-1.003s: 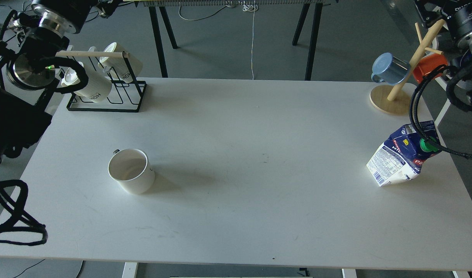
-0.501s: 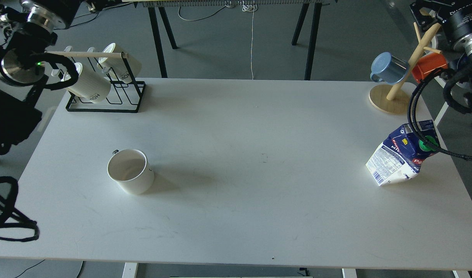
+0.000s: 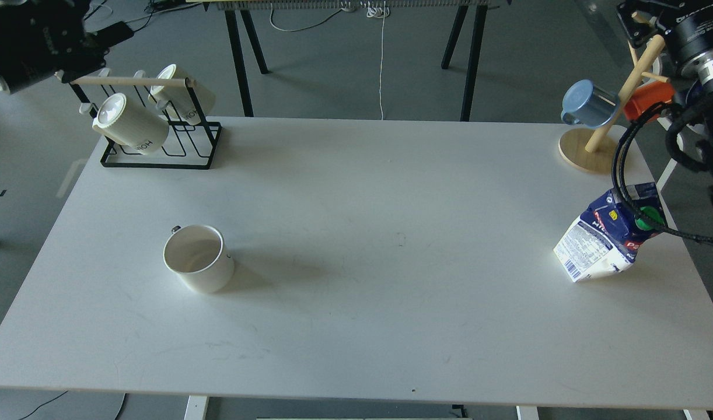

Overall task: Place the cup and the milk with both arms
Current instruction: 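Lower the left gripper from the rack area toward the white cup, then grasp the white cup rim with the left gripper, then slide the white cup toward the table center and release it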

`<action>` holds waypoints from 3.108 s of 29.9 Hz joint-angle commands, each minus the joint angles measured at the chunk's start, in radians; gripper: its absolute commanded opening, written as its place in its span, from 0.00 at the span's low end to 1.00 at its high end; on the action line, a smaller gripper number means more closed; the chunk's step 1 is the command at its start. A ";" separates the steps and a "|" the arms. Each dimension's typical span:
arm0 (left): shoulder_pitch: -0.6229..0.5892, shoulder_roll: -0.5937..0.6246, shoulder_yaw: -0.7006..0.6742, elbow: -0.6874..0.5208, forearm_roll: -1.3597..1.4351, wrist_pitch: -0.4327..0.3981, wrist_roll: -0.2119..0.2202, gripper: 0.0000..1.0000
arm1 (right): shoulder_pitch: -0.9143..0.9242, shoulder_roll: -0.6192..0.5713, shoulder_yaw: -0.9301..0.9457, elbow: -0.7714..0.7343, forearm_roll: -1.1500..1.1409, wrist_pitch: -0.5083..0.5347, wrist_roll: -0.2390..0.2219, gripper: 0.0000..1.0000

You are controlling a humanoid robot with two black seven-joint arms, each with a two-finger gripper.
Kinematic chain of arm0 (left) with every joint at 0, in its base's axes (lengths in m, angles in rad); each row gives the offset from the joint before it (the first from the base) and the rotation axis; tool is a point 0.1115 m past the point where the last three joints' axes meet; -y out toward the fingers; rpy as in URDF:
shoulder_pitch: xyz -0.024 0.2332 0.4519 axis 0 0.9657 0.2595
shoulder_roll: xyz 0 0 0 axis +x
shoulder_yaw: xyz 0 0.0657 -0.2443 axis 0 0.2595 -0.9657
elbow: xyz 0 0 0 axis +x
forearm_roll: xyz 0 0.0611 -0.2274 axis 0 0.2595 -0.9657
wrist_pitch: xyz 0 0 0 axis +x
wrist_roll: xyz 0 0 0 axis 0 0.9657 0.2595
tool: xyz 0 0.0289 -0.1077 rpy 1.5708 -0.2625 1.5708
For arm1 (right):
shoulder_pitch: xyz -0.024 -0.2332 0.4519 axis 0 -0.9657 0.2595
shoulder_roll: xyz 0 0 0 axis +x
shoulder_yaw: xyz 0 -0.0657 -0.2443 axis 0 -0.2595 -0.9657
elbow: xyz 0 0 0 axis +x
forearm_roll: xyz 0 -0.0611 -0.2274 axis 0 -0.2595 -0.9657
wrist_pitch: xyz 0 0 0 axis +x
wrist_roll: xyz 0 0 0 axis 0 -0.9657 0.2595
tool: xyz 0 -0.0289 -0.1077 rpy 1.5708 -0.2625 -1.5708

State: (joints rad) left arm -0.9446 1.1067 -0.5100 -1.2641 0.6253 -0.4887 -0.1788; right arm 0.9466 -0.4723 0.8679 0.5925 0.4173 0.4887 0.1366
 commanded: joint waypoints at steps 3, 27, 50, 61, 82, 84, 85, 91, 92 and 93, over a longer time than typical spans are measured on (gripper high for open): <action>0.021 0.145 0.001 -0.228 0.313 0.000 0.006 0.86 | -0.003 0.009 0.000 0.000 0.000 0.000 0.003 0.99; 0.115 -0.119 0.281 -0.155 1.157 0.000 0.002 0.79 | 0.004 0.003 0.016 0.007 0.003 0.000 0.001 0.99; 0.170 -0.168 0.281 -0.075 1.160 0.013 -0.041 0.01 | 0.001 -0.008 0.029 0.021 0.001 0.000 0.001 0.99; 0.050 -0.201 0.269 -0.135 1.160 0.000 -0.037 0.00 | 0.001 -0.009 0.029 0.021 0.001 0.000 0.001 0.99; 0.020 -0.582 0.283 -0.169 1.191 0.000 0.119 0.00 | 0.124 0.040 0.019 -0.039 -0.003 0.000 0.000 0.99; 0.018 -0.600 0.283 -0.155 1.221 0.000 0.119 0.01 | 0.124 0.040 0.017 -0.037 -0.005 0.000 0.000 0.99; 0.014 -0.614 0.281 -0.141 1.226 0.000 0.118 0.01 | 0.124 0.040 0.016 -0.036 -0.005 0.000 0.000 0.99; 0.001 -0.729 0.283 -0.021 1.234 0.000 0.117 0.01 | 0.126 0.038 0.013 -0.033 -0.005 0.000 -0.003 0.99; 0.001 -0.734 0.283 -0.017 1.234 0.000 0.117 0.02 | 0.127 0.038 0.013 -0.031 -0.005 0.000 -0.003 0.99; 0.003 -0.738 0.283 -0.011 1.234 0.000 0.119 0.02 | 0.127 0.038 0.013 -0.031 -0.005 0.000 -0.003 0.99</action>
State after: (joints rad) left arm -0.9422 0.3900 -0.2299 -1.2975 1.8579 -0.4887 -0.0612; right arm 1.0715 -0.4327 0.8809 0.5592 0.4126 0.4887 0.1348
